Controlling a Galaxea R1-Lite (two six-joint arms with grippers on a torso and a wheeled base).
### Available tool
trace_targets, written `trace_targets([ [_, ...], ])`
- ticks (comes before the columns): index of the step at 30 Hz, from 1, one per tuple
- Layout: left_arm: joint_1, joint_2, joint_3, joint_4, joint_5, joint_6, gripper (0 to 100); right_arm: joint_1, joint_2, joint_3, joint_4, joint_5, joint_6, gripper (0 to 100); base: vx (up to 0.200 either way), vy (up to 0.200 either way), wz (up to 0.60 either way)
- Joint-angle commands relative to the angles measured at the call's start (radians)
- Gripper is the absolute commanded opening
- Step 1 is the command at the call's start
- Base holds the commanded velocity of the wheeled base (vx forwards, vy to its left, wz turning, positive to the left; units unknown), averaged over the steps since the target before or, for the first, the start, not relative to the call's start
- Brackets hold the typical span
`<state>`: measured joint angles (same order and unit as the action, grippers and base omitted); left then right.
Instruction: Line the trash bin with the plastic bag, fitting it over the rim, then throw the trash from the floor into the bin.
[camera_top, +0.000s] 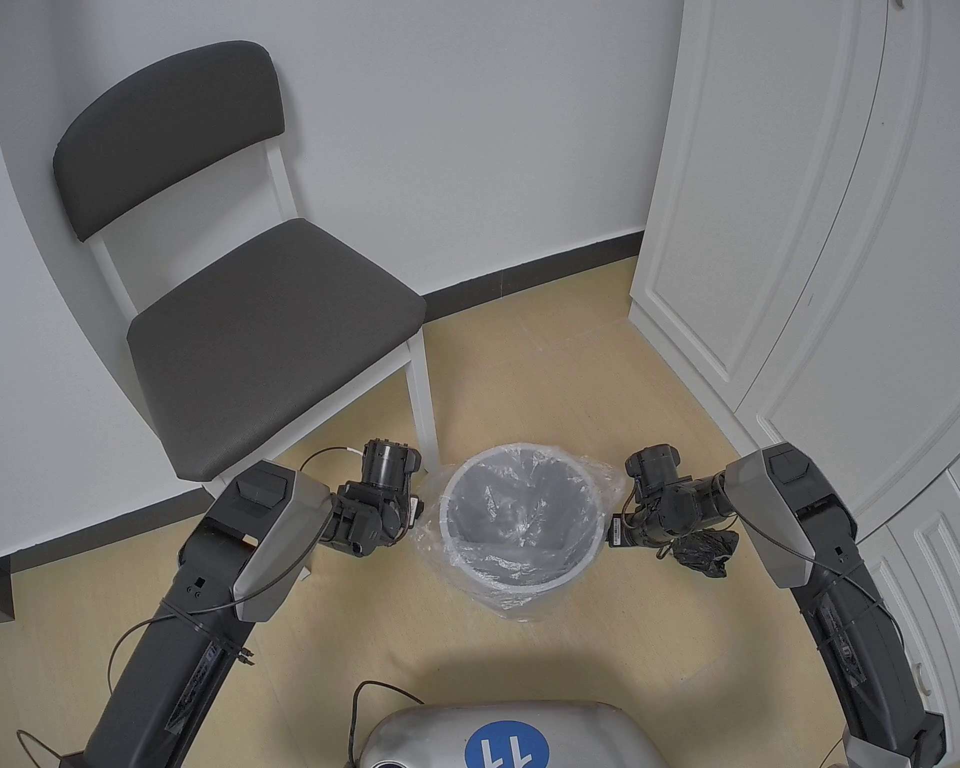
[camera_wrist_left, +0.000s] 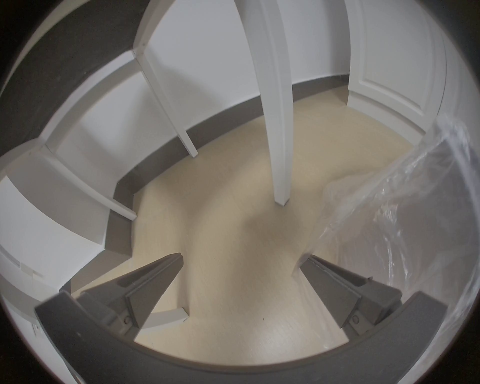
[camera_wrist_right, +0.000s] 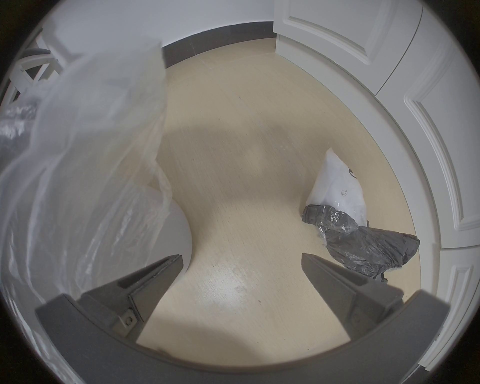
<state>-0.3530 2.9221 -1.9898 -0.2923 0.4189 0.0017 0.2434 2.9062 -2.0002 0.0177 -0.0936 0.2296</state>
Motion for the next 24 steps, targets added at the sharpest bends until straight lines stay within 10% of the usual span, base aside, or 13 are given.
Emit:
trace_targets([
  [1, 0.006, 0.049, -0.01, -0.002, -0.015, 0.003, 100, 0.0, -0.001, 0.0, -0.001, 0.0, 0.001, 100, 0.0, 0.0, 0.0],
  [11, 0.0, -0.011, -0.006, -0.025, -0.002, -0.02, 100, -0.01, -0.041, 0.0, 0.016, 0.0, -0.003, 100, 0.0, 0.0, 0.0],
  [24, -0.021, -0.362, 0.597, -0.306, 0.031, -0.057, 100, -0.144, -0.38, 0.34, 0.028, 0.153, -0.331, 100, 0.0, 0.0, 0.0],
])
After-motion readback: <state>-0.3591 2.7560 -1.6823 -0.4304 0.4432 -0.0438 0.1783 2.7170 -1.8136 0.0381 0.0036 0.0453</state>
